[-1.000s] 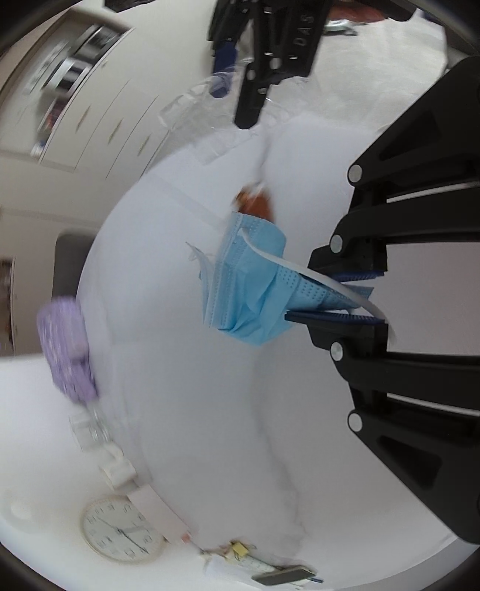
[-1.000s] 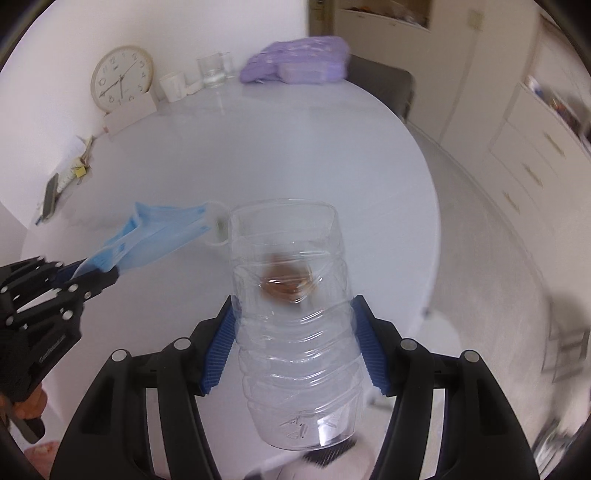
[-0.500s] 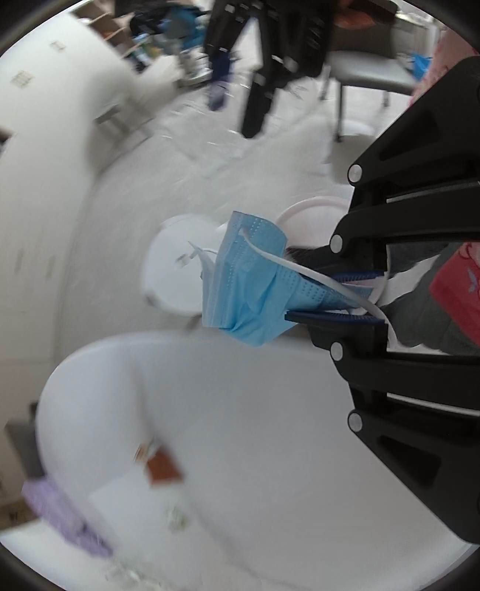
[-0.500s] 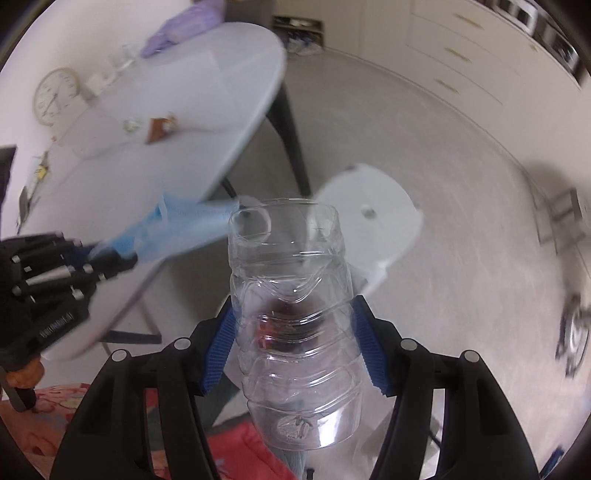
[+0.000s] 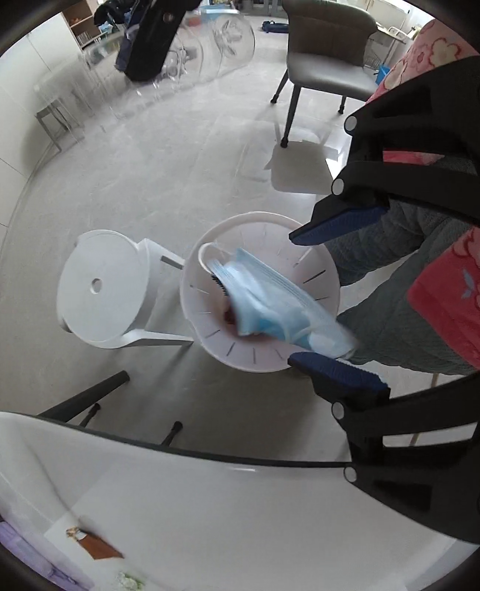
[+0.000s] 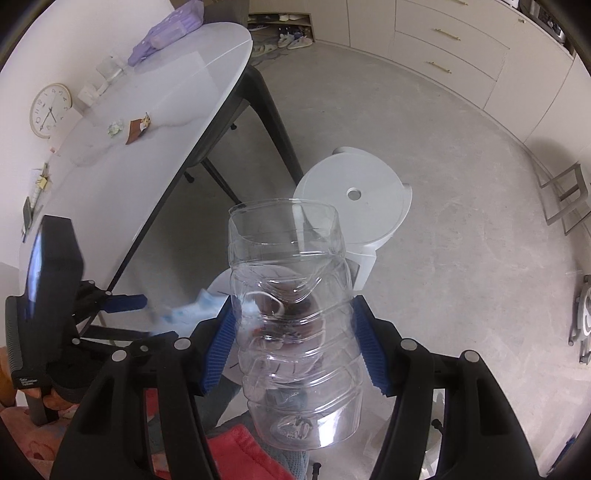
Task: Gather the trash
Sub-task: 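Carry the mask and bottle to the white bin and open the left tool, then open the right tool to drop the clear bottle into the bin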
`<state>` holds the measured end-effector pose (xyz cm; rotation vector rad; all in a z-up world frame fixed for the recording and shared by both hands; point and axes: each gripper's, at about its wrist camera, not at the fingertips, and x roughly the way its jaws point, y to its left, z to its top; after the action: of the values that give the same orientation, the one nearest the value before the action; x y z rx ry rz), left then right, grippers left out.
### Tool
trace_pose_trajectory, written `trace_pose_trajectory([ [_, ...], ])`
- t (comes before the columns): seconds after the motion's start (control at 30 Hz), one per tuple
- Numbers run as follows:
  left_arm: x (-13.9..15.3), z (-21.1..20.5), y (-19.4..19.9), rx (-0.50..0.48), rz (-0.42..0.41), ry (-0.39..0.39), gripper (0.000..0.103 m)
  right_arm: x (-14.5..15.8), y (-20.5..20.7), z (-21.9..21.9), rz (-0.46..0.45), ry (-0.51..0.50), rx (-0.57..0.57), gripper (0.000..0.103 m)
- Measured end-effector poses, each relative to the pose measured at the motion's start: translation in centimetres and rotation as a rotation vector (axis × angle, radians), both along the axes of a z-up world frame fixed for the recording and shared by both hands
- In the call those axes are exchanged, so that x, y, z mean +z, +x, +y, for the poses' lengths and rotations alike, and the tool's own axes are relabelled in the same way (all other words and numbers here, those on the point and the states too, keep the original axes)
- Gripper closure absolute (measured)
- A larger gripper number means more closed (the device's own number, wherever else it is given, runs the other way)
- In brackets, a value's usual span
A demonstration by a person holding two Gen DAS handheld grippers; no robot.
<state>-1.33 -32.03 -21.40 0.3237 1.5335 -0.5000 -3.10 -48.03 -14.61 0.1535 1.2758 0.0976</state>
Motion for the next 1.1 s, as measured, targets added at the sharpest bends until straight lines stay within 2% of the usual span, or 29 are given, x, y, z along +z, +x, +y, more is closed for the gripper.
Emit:
trace_pose_trajectory([
  [0.23,1.8,0.0,-0.4,-0.013,-0.067,0.006,0.021,-0.5,0.1,0.2,0.001,0.020,0.004,0.041],
  [0.33,3.2,0.5,-0.5,-0.017,-0.114,0.017,0.020,-0.6,0.1,0.4,0.006,0.024,0.002,0.041],
  [0.47,5.1,1.4,-0.2,-0.002,-0.171,0.016,0.012,-1.2,0.0,0.7,0.017,0.032,0.002,0.041],
  [0.77,7.7,3.9,0.9,0.059,-0.230,-0.007,0.011,-3.1,-0.1,3.9,0.051,0.047,0.031,0.040],
  [0.9,8.9,5.9,1.8,0.103,-0.257,-0.021,0.011,-5.0,-0.1,6.3,0.086,0.055,0.068,0.039],
  [0.97,9.4,7.3,2.3,0.133,-0.271,-0.033,0.009,-6.3,0.0,7.7,0.124,0.059,0.095,0.024],
  [1.0,9.7,8.3,2.6,0.155,-0.283,-0.037,0.009,-6.9,0.1,8.4,0.138,0.037,0.100,0.013],
  [1.03,10.0,9.2,2.9,0.171,-0.295,-0.035,0.008,-7.3,0.1,9.0,0.141,0.007,0.099,0.008],
  [1.1,10.4,10.7,3.5,0.196,-0.311,-0.034,0.008,-7.5,0.5,9.9,0.152,-0.023,0.088,0.006],
])
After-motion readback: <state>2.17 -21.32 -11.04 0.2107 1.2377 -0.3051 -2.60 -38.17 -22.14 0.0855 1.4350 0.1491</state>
